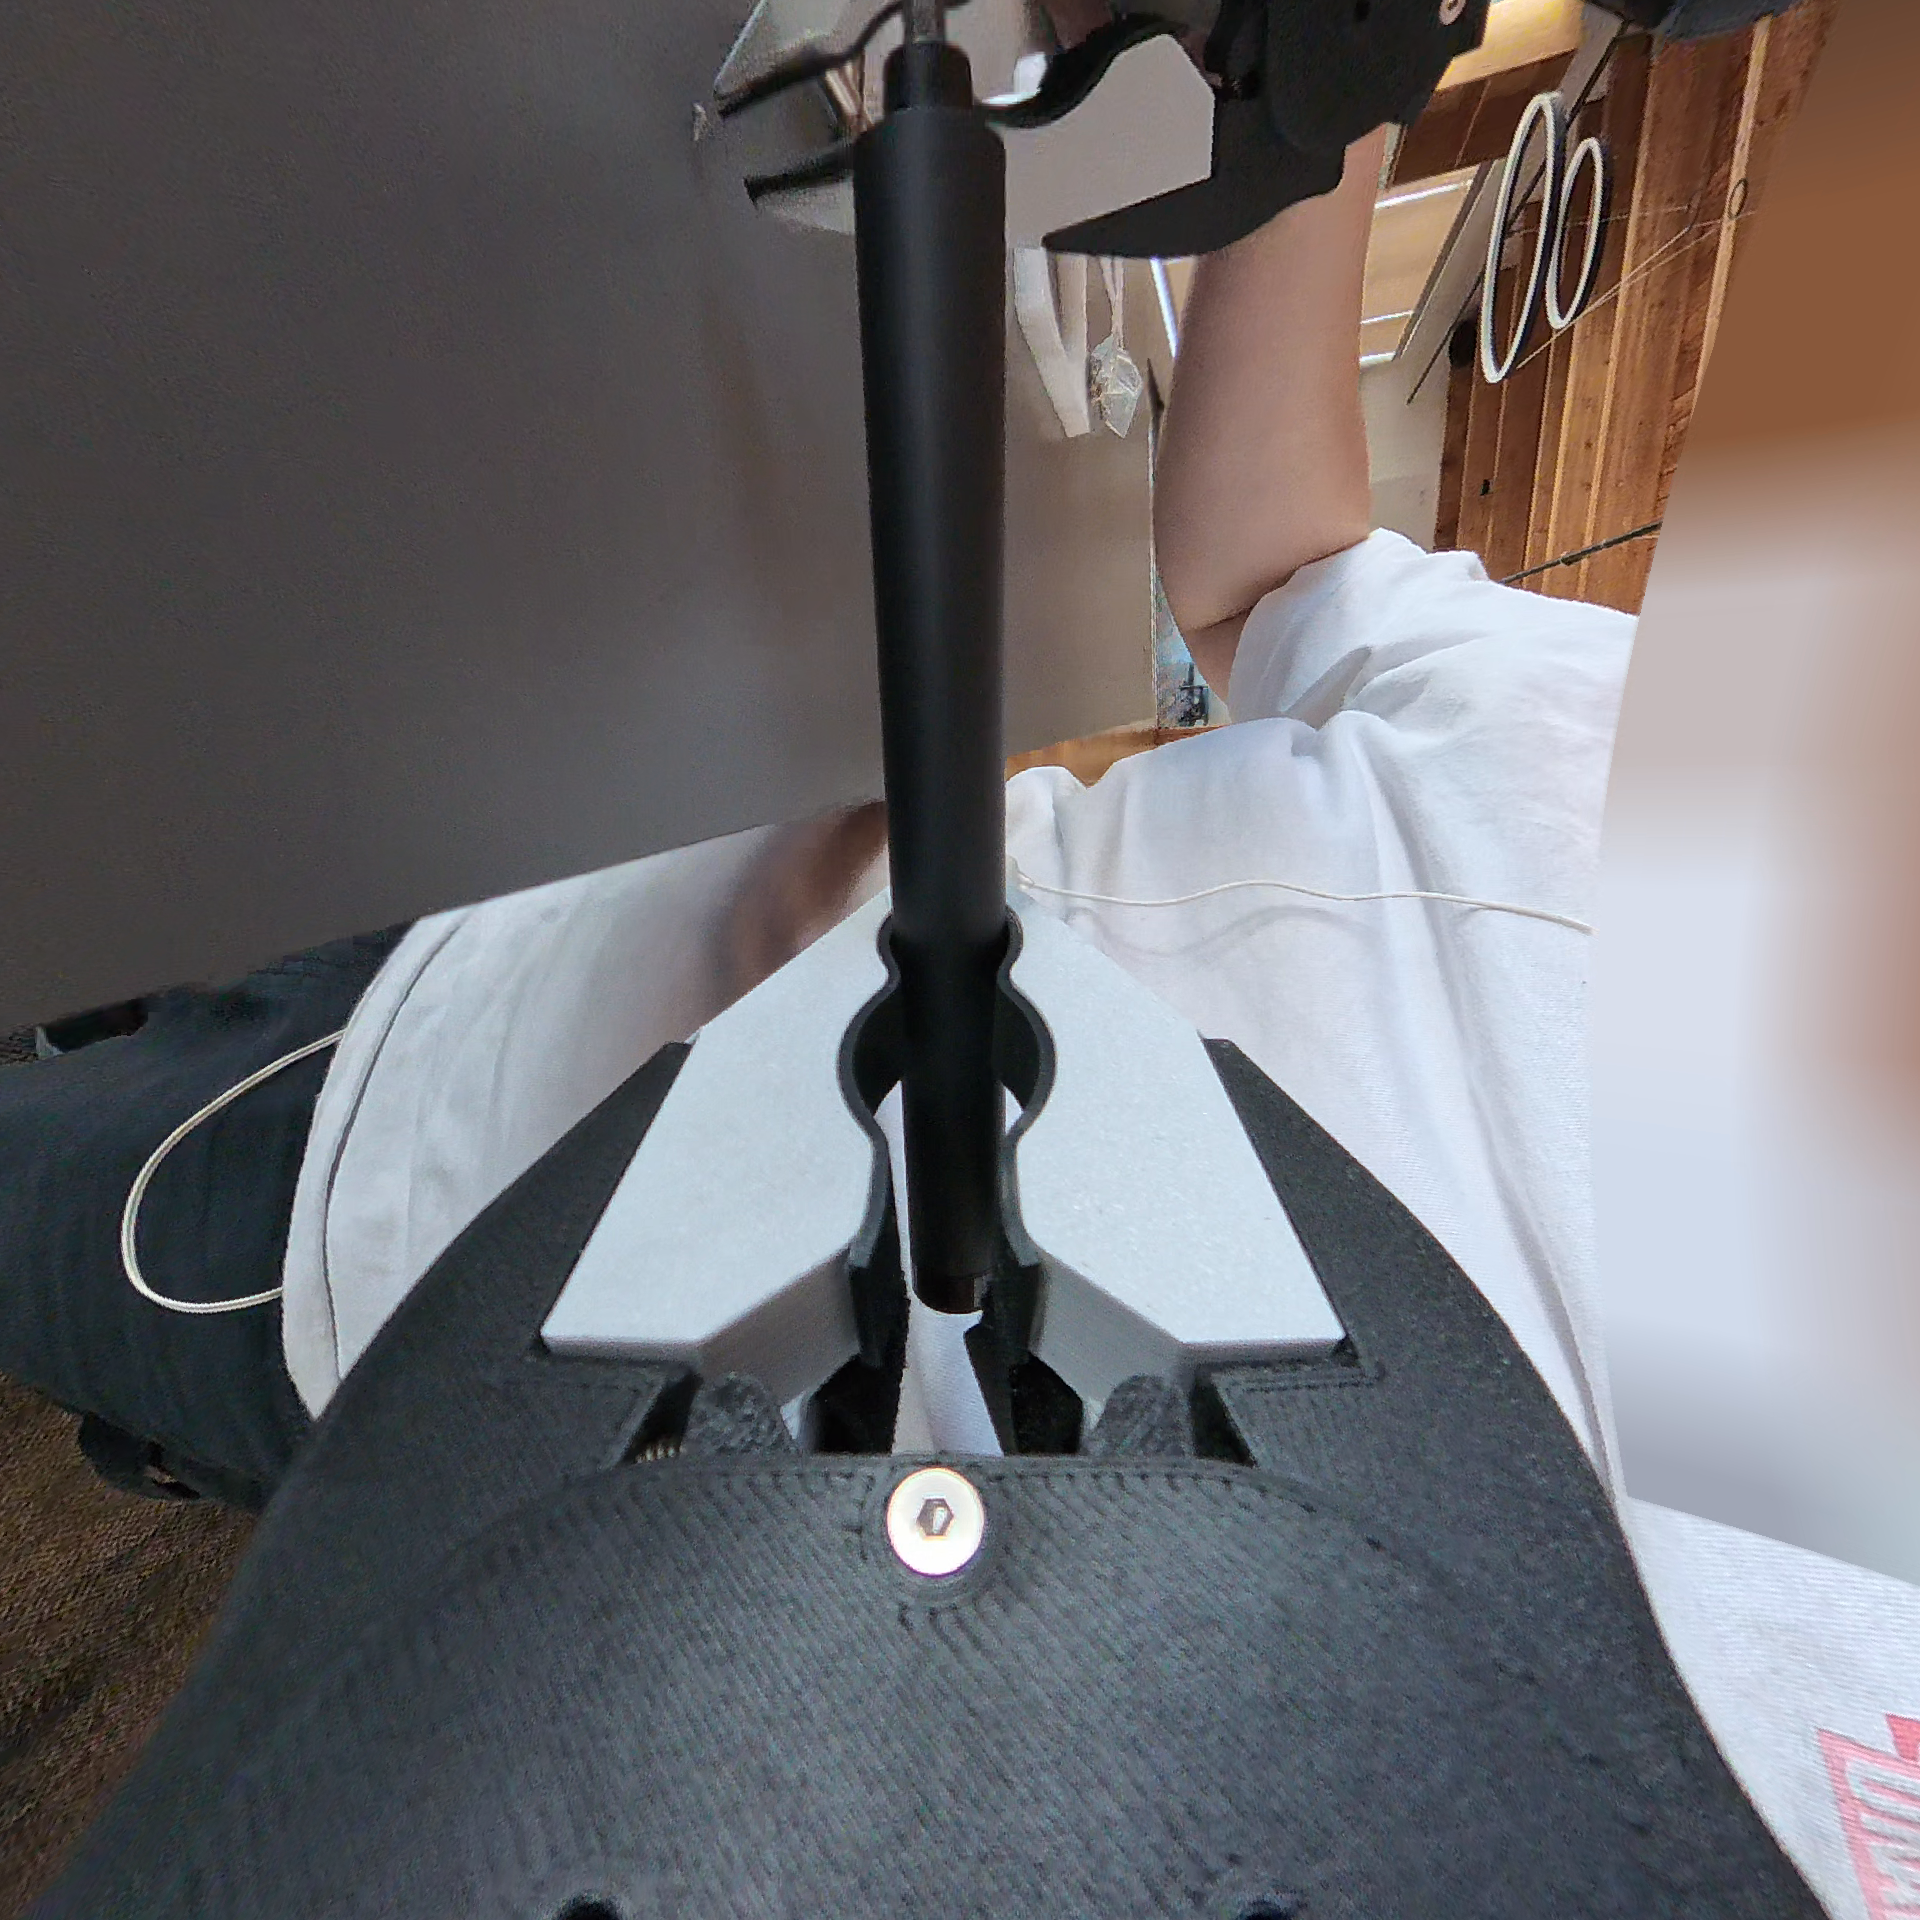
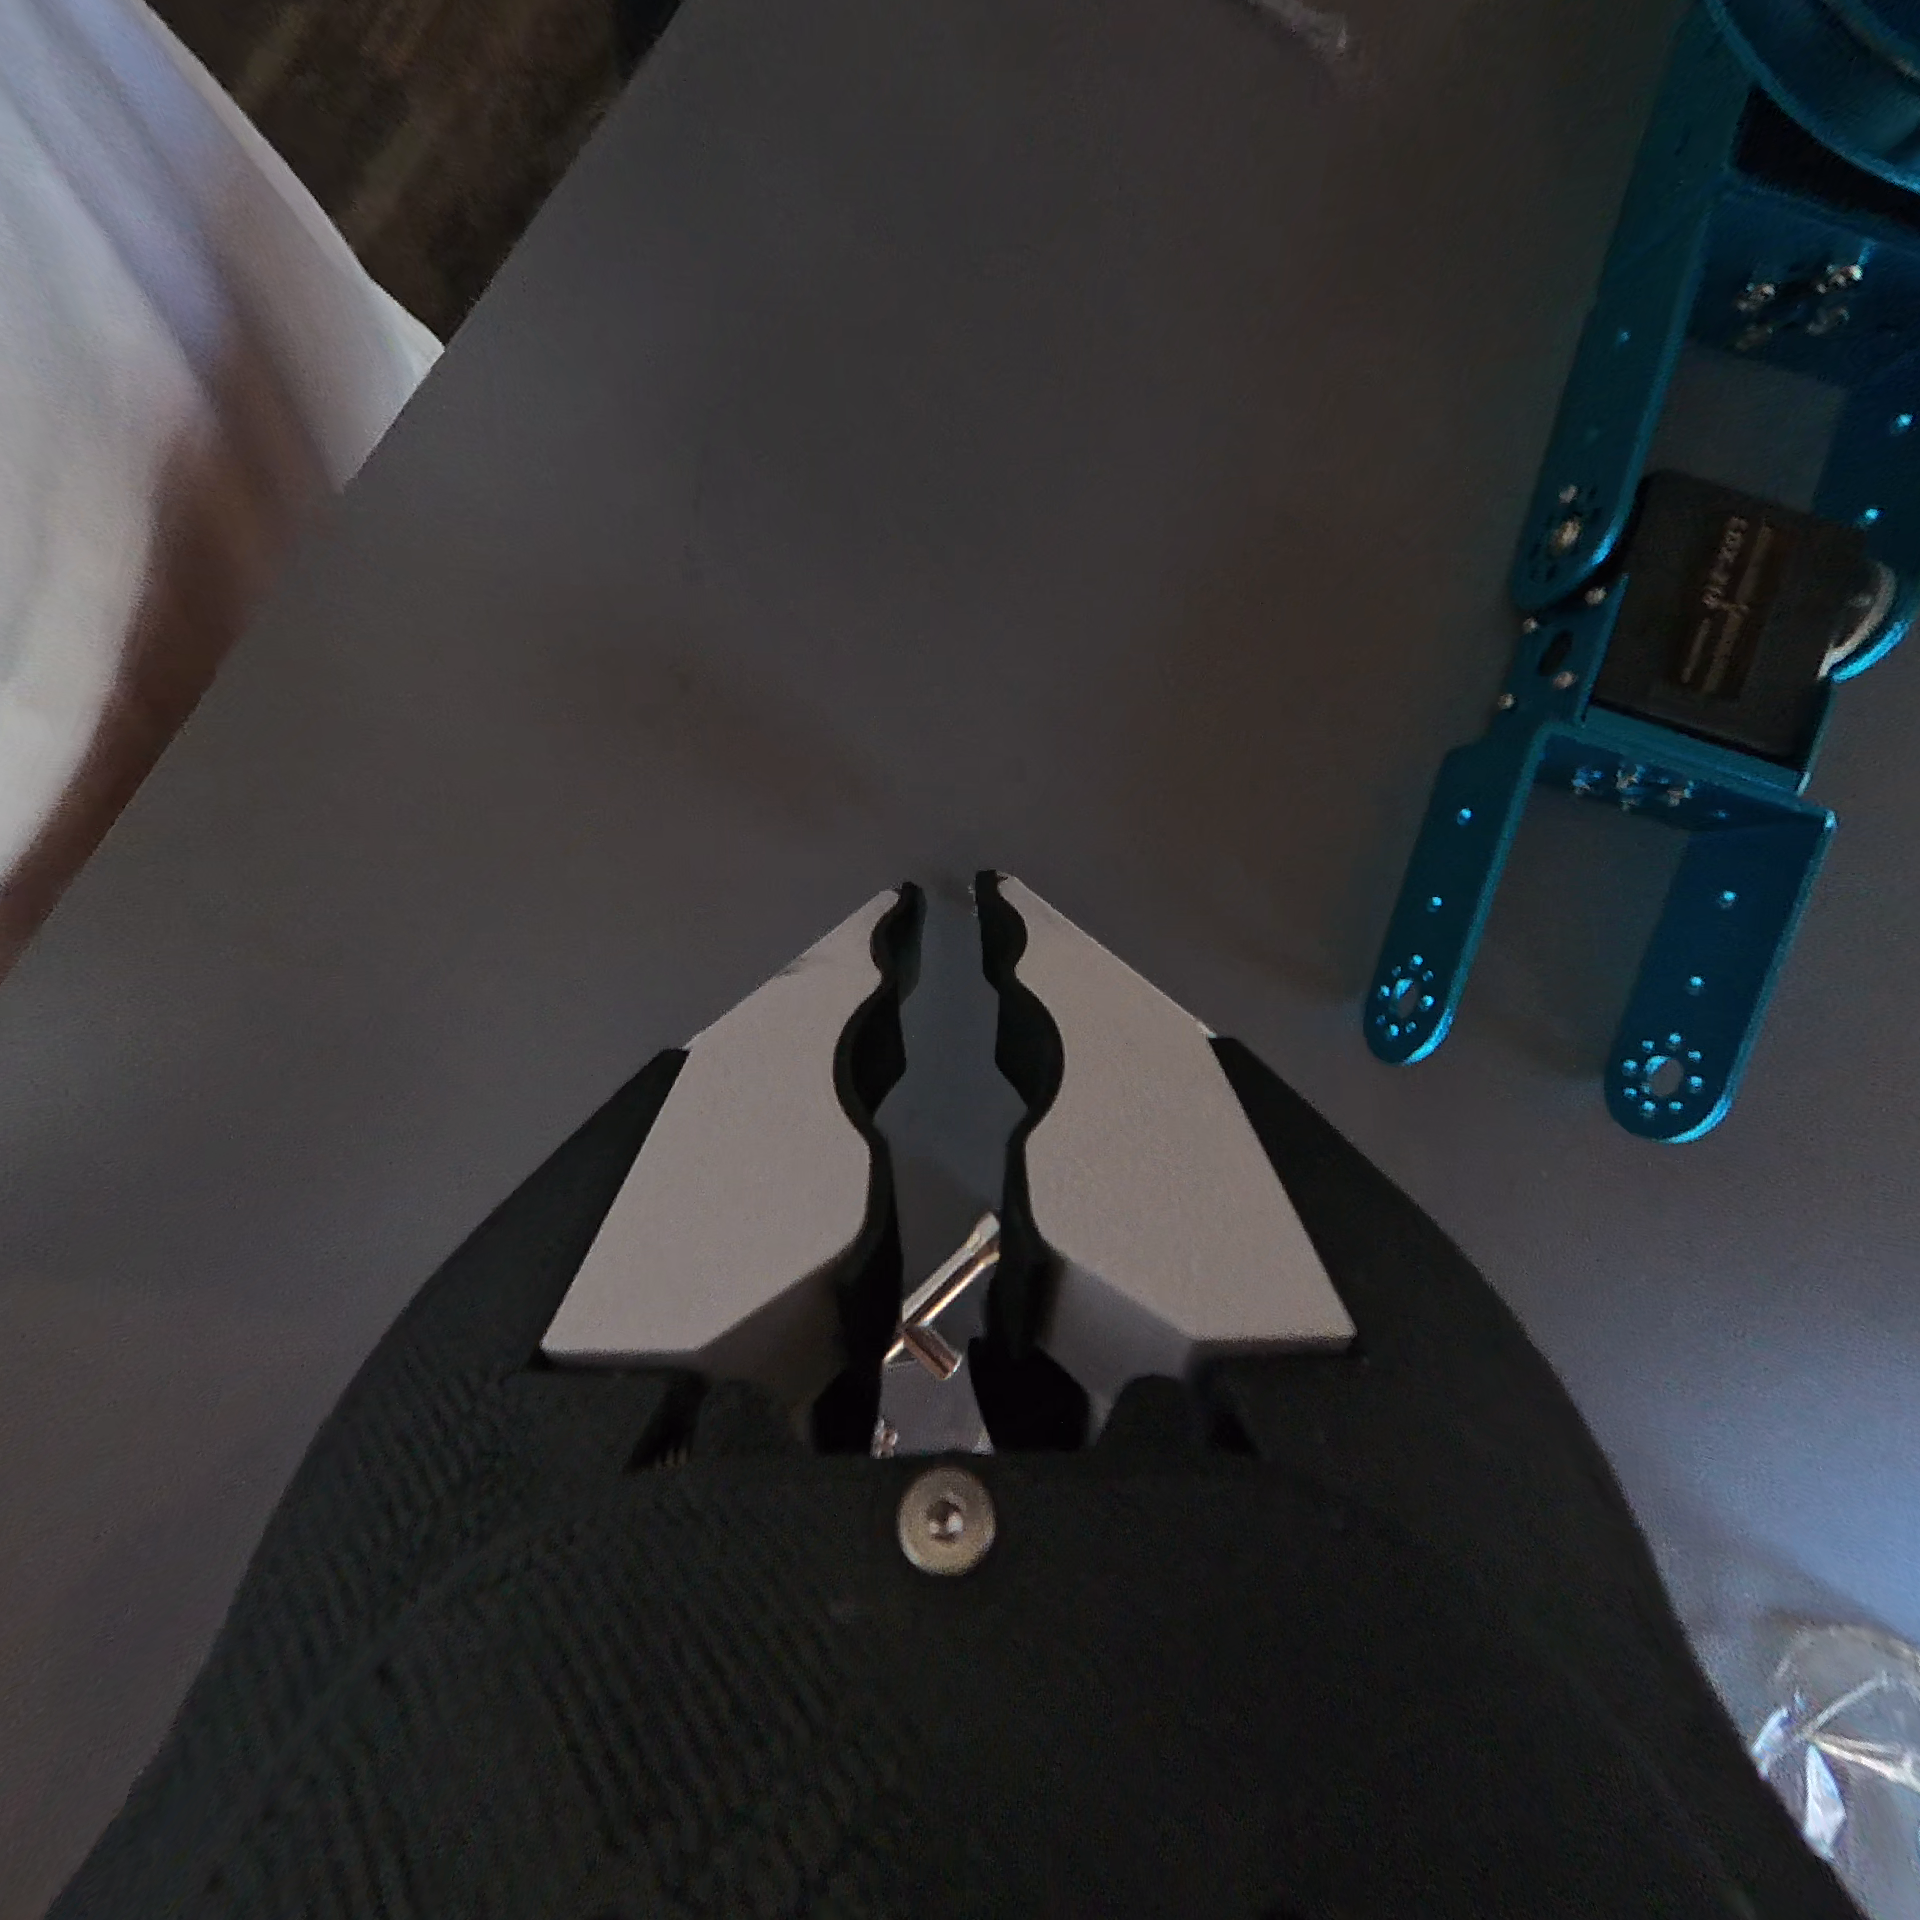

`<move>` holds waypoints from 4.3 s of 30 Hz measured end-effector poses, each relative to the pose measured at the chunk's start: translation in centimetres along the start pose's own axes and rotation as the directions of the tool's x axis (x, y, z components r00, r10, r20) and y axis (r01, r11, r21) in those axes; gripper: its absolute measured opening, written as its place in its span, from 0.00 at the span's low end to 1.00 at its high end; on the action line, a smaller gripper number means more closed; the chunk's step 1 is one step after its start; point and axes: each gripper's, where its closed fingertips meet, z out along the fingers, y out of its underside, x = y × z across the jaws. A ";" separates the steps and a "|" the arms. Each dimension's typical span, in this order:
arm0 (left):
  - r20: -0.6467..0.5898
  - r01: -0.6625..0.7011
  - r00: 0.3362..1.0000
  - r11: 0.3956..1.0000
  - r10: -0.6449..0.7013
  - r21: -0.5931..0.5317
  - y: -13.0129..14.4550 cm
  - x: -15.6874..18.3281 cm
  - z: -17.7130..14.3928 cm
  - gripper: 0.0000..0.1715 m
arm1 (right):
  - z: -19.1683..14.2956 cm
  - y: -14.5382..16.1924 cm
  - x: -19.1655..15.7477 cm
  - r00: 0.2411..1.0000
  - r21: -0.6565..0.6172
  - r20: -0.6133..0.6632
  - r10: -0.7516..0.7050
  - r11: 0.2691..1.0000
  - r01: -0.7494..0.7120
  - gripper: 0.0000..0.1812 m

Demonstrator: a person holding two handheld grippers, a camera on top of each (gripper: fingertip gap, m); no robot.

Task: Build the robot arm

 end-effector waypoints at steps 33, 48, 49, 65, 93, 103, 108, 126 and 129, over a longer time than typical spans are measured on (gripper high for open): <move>0.001 -0.038 0.999 0.999 0.038 0.034 4.6 0.7 0.1 0.05 | 0.6 0.6 1.2 0.946 -0.087 -0.153 0.285 0.950 -0.301 0.00; -0.021 -0.046 0.999 0.998 0.047 0.050 5.6 0.6 -0.7 0.05 | 0.8 0.0 1.4 0.943 -0.096 -0.166 0.290 0.947 -0.308 0.03; -0.020 -0.048 0.999 0.998 0.049 0.048 5.7 0.5 -0.8 0.05 | 0.9 0.0 1.5 0.939 -0.092 -0.162 0.302 0.943 -0.319 0.04; 0.006 -0.049 0.999 0.998 0.048 0.038 5.6 -0.4 -1.0 0.05 | 0.7 -1.3 1.0 0.955 -0.025 -0.130 0.267 0.962 -0.272 0.01; -0.105 0.031 0.992 0.951 -0.067 -0.308 2.8 4.1 3.2 0.05 | -6.4 -5.2 -1.7 0.943 0.266 -0.331 -0.031 0.956 0.125 0.01; -0.100 0.028 0.993 0.955 -0.060 -0.296 2.5 4.1 3.3 0.04 | -6.2 -5.2 -1.7 0.949 0.261 -0.311 -0.060 0.954 0.146 0.01; -0.096 0.029 0.994 0.955 -0.060 -0.296 2.6 4.0 3.4 0.04 | -6.2 -5.1 -1.8 0.949 0.259 -0.308 -0.072 0.953 0.156 0.01; -0.120 0.029 0.990 0.937 -0.075 -0.349 3.8 4.5 3.6 0.05 | -6.2 -5.1 -3.2 0.923 0.212 -0.325 -0.207 0.935 0.284 0.01; -0.176 0.047 0.978 0.933 -0.117 -0.357 4.1 5.2 3.5 0.04 | -6.5 -5.3 -3.6 0.909 0.210 -0.340 -0.242 0.922 0.324 0.01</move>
